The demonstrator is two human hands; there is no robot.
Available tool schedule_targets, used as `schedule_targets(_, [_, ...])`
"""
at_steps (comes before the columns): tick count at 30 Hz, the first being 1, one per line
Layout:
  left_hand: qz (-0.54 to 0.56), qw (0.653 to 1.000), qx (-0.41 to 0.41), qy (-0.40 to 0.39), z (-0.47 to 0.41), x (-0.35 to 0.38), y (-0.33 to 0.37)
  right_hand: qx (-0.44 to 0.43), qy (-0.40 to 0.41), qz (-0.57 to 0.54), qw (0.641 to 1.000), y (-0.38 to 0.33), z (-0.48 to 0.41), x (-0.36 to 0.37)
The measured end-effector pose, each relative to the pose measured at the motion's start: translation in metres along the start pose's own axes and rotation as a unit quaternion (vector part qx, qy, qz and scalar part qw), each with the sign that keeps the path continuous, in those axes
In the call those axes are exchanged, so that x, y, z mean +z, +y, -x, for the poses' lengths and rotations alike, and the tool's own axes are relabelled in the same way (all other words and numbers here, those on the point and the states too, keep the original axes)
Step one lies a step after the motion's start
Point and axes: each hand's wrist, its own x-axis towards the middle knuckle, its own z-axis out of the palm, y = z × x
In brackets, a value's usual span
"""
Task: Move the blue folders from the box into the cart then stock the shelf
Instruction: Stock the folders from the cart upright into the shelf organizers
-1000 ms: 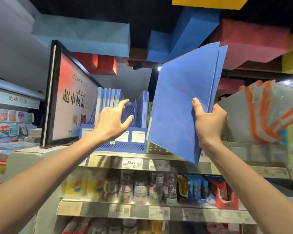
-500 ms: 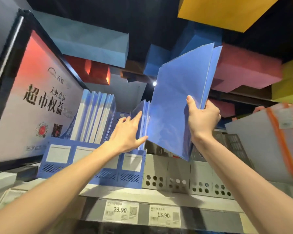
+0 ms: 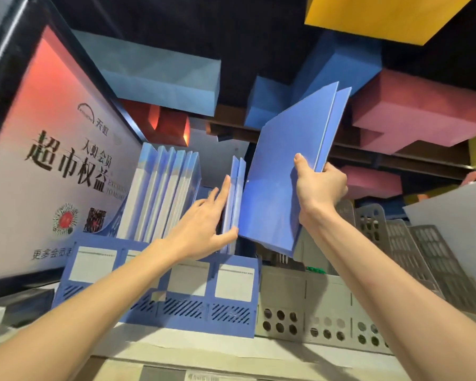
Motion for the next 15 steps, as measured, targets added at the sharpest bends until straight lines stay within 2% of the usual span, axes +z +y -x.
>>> schedule_targets(11, [0.078,0.995,-0.011,0.056,0.018,-0.006,0.015,0.041,-0.034,-0.045,0.998,0.031,0.015,0.047])
schedule_targets(15, [0.073,0.996,-0.034,0.046,0.019,-0.009,0.019,0.055,-0.057,-0.035,0.996,0.040,0.023,0.056])
